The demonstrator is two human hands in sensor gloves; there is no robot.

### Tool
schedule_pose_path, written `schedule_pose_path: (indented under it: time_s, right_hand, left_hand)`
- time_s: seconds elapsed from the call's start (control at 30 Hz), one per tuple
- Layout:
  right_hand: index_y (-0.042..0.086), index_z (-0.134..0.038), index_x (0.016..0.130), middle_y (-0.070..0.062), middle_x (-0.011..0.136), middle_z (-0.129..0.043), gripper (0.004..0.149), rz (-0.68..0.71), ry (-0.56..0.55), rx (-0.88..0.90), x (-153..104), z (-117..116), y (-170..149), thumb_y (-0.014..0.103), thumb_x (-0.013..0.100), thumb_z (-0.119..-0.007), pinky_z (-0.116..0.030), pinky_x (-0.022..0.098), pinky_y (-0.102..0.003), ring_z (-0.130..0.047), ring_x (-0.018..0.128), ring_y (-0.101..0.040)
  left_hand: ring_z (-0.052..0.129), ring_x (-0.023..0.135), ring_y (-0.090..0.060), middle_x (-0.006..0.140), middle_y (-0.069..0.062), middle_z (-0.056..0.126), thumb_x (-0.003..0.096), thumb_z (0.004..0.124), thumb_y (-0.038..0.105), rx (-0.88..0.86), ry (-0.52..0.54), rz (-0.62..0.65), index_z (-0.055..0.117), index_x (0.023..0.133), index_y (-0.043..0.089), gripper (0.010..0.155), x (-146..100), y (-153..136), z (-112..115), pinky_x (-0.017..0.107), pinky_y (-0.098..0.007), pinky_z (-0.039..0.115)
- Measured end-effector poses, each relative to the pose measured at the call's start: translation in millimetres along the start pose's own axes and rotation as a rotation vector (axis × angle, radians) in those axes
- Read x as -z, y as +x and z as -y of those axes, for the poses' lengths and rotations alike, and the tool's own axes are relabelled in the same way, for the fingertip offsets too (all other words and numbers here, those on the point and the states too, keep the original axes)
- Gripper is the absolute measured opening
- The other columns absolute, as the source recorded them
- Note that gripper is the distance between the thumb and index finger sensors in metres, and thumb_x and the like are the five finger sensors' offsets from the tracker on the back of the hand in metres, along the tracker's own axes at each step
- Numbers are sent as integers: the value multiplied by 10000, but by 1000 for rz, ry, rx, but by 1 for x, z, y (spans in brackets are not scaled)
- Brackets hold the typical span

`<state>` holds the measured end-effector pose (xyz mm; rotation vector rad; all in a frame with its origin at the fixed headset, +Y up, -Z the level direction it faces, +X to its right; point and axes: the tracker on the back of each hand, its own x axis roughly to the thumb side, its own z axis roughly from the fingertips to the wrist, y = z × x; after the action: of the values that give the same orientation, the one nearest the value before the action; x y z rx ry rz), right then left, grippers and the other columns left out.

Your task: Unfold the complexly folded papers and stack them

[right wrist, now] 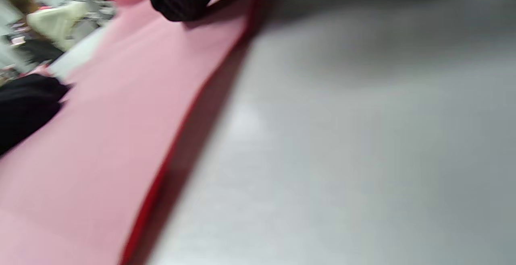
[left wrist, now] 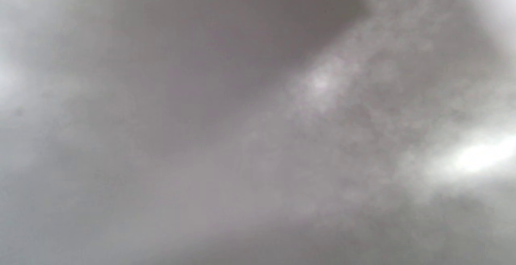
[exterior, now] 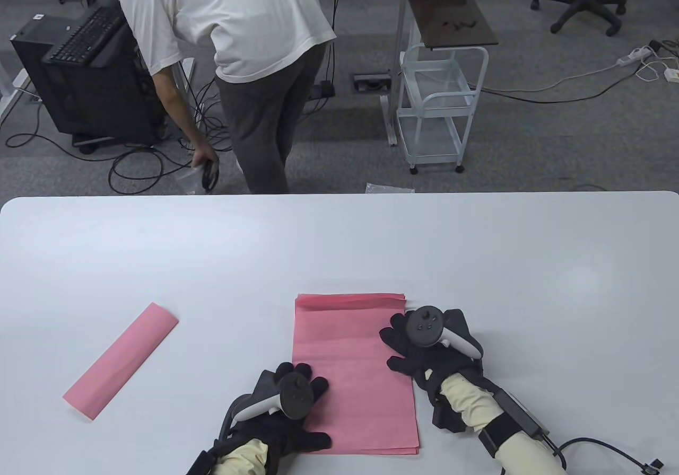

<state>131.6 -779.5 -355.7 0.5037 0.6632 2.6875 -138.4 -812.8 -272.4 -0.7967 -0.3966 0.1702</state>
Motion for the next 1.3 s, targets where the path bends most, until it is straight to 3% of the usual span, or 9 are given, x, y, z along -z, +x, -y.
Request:
schedule_pose_path:
  time_s: [0.07, 0.17, 0.4, 0.6, 0.8, 0.97, 1.03, 1.2, 1.3]
  right_hand:
    - [435, -295, 1066, 191, 1151, -60, 679, 113, 92, -59, -3, -10, 23, 487, 504, -672, 126, 677, -482, 96, 1026, -64]
    - [439, -258, 1064, 205, 1139, -29, 696, 170, 256, -138, 5, -27, 45, 502, 503, -664, 141, 666, -477, 109, 1020, -60]
    - [574, -271, 989, 321, 1103, -37, 671, 59, 314, -81, 51, -15, 30, 556, 464, -689, 162, 663, -467, 105, 1014, -12]
    - [582, -332, 974, 365, 1079, -73, 638, -128, 213, 105, 83, 15, -10, 547, 454, -701, 150, 676, -436, 70, 994, 63]
    - [577, -381, 971, 366, 1087, -100, 601, -255, 134, 272, 91, 30, -43, 518, 467, -704, 166, 680, -398, 77, 989, 108]
    - [543, -378, 990, 347, 1099, -67, 597, -253, 126, 263, 90, 32, -39, 501, 484, -691, 142, 684, -438, 69, 1004, 64]
    - [490, -310, 1027, 219, 1132, -64, 647, -245, 88, 241, 85, 35, -34, 505, 492, -673, 149, 670, -464, 87, 1019, -30]
    - [506, -162, 1030, 240, 1100, 81, 734, -41, -166, 18, 36, 42, -11, 577, 480, -643, 186, 647, -458, 219, 956, -10]
    - [481, -166, 1050, 211, 1116, 71, 746, 58, -83, -54, -4, 29, 1, 590, 481, -637, 178, 646, -470, 214, 962, -31]
  left_hand:
    - [-368, 888, -256, 962, 90, -374, 419, 576, 733, 0, 0, -1, -170, 962, 433, 971, 0, 0, 0, 601, -496, -205]
    - [-368, 889, -256, 962, 90, -373, 419, 575, 733, 0, 0, -1, -170, 962, 432, 970, 0, 0, 0, 602, -496, -205]
    - [-370, 886, -255, 958, 91, -374, 415, 578, 731, -2, -2, -1, -173, 959, 431, 974, 0, 0, 0, 599, -497, -207]
    - [-371, 885, -257, 958, 89, -375, 418, 574, 732, -1, -2, -1, -177, 959, 427, 975, 0, 0, 0, 599, -498, -207]
    - [-370, 886, -255, 959, 91, -374, 418, 575, 732, -1, -2, -1, -174, 960, 429, 973, 0, 1, 0, 599, -497, -206]
    - [-370, 884, -257, 958, 91, -374, 419, 576, 731, -2, -2, 0, -174, 960, 429, 973, 0, 0, 0, 598, -498, -206]
    - [-370, 885, -256, 959, 91, -374, 418, 576, 732, -2, -2, -2, -171, 959, 430, 970, 0, 0, 0, 599, -497, -206]
    - [-369, 886, -256, 959, 91, -373, 419, 577, 731, -3, -1, -1, -170, 961, 428, 972, 0, 0, 0, 599, -497, -206]
    - [-368, 887, -257, 960, 92, -372, 419, 577, 731, -3, 0, -1, -169, 961, 429, 970, 0, 0, 0, 600, -497, -205]
